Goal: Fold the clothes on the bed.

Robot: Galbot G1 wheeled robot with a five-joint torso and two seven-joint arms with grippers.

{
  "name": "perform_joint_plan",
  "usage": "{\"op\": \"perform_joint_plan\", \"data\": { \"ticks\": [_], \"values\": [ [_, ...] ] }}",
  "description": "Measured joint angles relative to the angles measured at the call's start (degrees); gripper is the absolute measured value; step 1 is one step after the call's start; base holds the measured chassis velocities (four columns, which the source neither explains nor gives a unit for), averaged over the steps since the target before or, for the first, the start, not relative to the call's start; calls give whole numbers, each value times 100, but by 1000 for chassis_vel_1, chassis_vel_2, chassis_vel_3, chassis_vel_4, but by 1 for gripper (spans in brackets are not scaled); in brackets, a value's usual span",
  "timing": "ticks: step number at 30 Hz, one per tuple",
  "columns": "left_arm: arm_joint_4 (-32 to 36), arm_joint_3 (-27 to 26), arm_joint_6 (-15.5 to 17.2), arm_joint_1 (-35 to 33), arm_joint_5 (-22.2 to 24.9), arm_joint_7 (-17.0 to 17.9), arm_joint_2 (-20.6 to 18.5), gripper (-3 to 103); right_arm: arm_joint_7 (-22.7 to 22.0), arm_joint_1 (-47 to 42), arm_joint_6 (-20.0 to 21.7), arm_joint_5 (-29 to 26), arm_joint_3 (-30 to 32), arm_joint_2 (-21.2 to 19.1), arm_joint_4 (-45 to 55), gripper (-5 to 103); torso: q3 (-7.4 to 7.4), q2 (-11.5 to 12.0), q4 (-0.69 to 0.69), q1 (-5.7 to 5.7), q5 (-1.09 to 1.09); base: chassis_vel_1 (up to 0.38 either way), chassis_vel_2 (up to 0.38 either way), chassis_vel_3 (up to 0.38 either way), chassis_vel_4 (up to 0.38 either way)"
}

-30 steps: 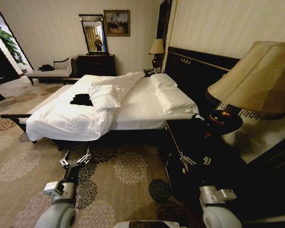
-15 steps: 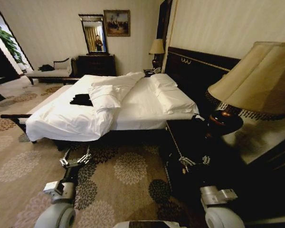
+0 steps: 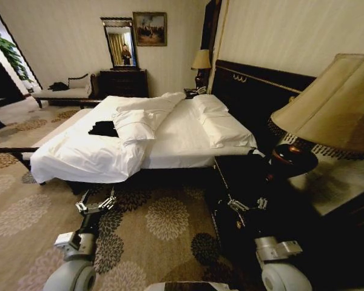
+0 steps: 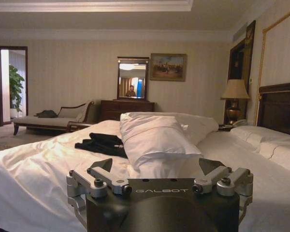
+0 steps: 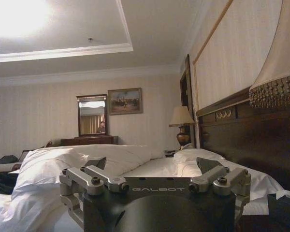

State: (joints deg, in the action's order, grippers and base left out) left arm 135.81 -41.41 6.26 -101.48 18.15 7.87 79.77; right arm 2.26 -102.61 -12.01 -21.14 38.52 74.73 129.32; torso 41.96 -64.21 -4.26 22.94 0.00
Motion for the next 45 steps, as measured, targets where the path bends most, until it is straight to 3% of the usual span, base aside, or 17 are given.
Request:
{"op": "perform_joint_plan", "data": {
  "ticks": [45],
  "values": [
    [83,93,-26,-118,-223,-47,152,100,-83,201,48,-31,-64,63,-150,100,0,0,0,0,0,-97,100,103,-97]
  ]
}}
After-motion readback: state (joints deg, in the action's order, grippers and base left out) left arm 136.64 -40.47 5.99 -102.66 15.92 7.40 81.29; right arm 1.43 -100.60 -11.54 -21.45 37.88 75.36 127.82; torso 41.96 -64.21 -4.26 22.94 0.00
